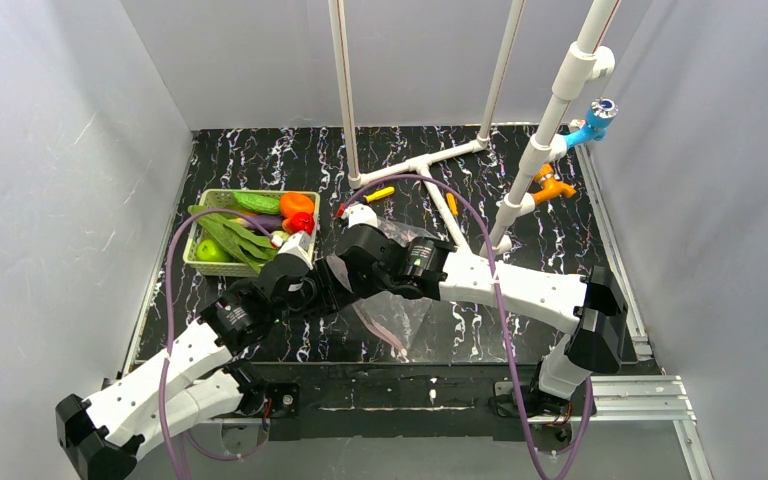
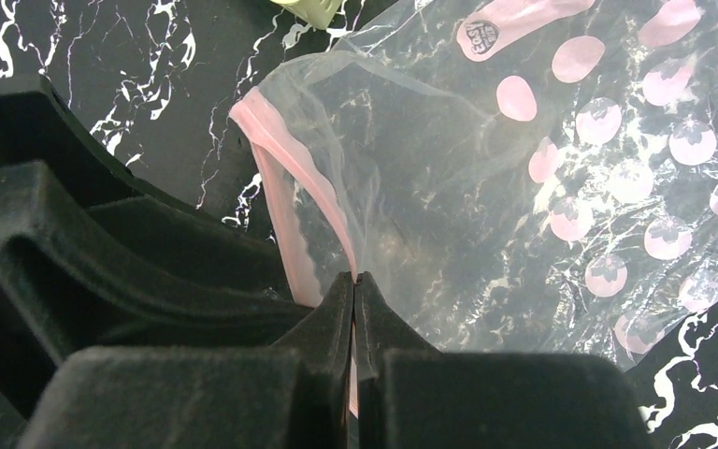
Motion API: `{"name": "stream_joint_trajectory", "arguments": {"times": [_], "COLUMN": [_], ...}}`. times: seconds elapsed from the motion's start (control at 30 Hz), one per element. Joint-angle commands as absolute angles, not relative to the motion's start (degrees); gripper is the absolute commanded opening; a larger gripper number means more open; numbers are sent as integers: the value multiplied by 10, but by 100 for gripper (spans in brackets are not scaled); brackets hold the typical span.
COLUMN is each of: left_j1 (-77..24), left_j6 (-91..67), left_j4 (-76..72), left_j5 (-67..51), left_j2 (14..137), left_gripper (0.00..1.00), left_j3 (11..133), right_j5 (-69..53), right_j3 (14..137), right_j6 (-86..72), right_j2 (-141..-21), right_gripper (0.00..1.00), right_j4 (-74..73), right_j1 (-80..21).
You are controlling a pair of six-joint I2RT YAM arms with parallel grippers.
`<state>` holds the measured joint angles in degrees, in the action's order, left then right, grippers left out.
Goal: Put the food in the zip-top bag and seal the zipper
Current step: Open the zipper of the food storage bag.
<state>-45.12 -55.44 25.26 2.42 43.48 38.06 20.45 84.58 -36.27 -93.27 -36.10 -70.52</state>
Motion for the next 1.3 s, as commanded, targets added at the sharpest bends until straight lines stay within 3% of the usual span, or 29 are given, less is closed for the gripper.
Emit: {"name": "stream_joint_trajectory", "arguments": {"times": [0.0, 0.13, 0.33, 0.43, 0.57, 0.67, 0.77, 0.87, 0.93, 1.03, 1.07, 1.27], "left_j1": [-452, -453, -452, -452, -452, -453, -452, -453, -452, -453, -452, -453], "left_j6": [-533, -519, -504, -504, -524, -551, -575, -590, -595, -601, -602, -609], "left_j4": [250, 260, 256, 261, 261, 263, 268, 269, 267, 265, 264, 253], "left_j5": [41, 46, 41, 40, 37, 37, 48, 52, 49, 43, 42, 32], "left_j2": [436, 446, 462, 465, 462, 455, 438, 426, 425, 426, 426, 414], "left_gripper": [36, 22, 12, 3, 0, 0, 0, 0, 0, 0, 0, 0], "left_j3": [374, 384, 398, 409, 414, 413, 407, 404, 403, 402, 401, 391], "right_j5": [211, 207, 219, 241, 284, 309, 322, 320, 321, 330, 339, 431], "right_j3": [862, 858, 855, 859, 860, 857, 841, 820, 813, 805, 804, 814], "right_j6": [-364, -360, -346, -341, -331, -339, -352, -355, -362, -359, -363, -400], "right_j2": [-916, -913, -919, -925, -935, -939, -935, -926, -923, -921, -921, -930], "right_gripper": [1, 1, 1, 1, 2, 8, 19, 38, 54, 92, 98, 98], "right_j4": [-357, -356, -363, -376, -395, -411, -412, -394, -388, -376, -375, -420], "right_j1": [-705, -706, -709, -715, -731, -743, -754, -765, -771, -782, -785, -793]}}
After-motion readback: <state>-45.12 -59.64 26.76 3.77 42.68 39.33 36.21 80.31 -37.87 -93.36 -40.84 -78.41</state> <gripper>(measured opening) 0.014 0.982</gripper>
